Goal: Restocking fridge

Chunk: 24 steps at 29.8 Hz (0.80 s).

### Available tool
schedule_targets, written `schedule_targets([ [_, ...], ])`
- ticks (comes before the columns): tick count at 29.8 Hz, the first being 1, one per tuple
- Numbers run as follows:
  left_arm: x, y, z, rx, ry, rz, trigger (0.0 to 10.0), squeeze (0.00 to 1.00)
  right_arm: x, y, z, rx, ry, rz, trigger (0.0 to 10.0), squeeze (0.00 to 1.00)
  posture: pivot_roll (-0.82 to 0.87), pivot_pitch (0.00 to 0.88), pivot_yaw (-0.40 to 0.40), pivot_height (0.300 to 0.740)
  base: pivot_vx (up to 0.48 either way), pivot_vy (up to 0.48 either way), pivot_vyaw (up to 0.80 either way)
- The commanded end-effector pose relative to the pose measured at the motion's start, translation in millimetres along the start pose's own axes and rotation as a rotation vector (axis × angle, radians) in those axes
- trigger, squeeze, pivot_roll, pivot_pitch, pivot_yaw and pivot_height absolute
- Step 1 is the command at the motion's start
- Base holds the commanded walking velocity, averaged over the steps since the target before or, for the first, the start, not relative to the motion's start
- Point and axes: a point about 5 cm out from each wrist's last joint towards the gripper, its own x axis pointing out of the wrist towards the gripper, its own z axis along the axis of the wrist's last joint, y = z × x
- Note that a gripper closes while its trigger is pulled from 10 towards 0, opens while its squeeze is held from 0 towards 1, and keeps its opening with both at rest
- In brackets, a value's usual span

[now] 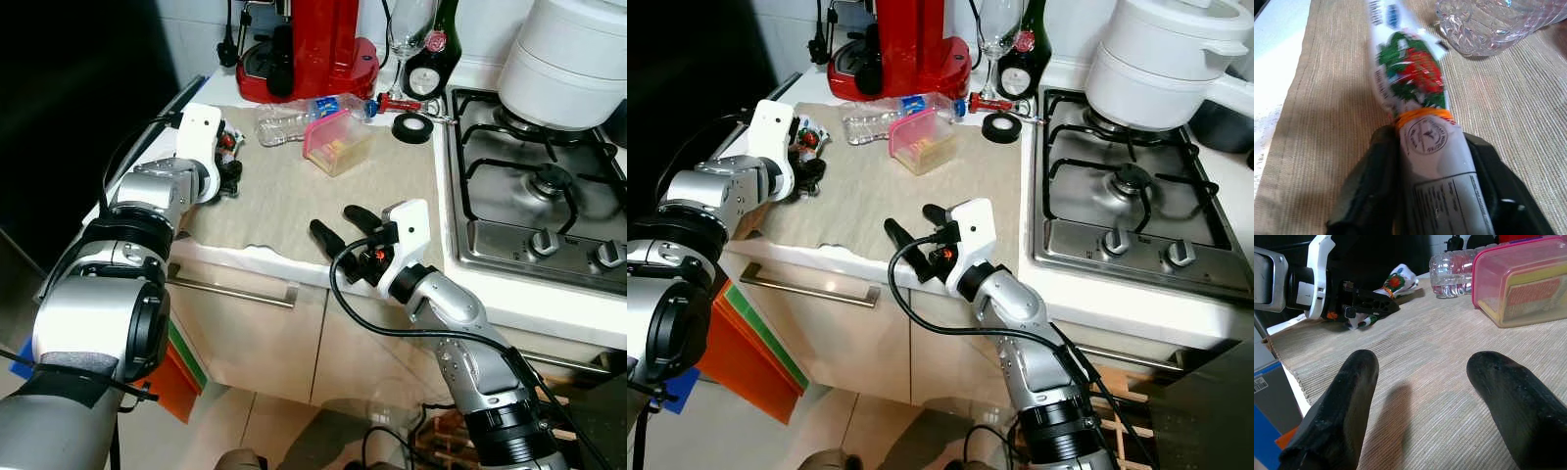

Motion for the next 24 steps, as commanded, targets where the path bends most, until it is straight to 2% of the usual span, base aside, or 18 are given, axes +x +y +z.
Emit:
schedule_targets([
  [1,3.9,-4.9,-22,0.002,0.089,-0.021,0.0,0.00,-3.1,0.1,-9,0.017,0.040,-0.012,10.0,0.00,-0.02,0.059,-0.020,0.740,0.000,0.000,0.00],
  [11,4.0,-4.2,-20,0.043,0.069,-0.011,0.0,0.00,-3.2,0.2,-10,0.017,0.041,-0.013,10.0,0.00,-0.02,0.061,-0.021,0.740,0.000,0.000,0.00],
  [17,2.9,-2.8,-10,0.047,0.012,0.001,0.0,0.00,-3.0,-0.1,-10,0.018,0.040,-0.012,10.0,0.00,-0.02,0.060,-0.024,0.740,0.000,0.000,0.00],
  [20,1.4,-2.1,0,0.049,-0.038,0.006,0.0,0.00,-2.9,-0.3,-10,0.017,0.041,-0.011,10.0,0.00,-0.02,0.059,-0.026,0.740,0.000,0.000,0.00],
  [24,-4.0,-1.0,24,0.058,-0.170,0.017,0.0,0.00,-2.9,-0.7,-10,0.016,0.042,-0.012,10.0,0.00,-0.02,0.058,-0.027,0.740,0.000,0.000,0.00],
])
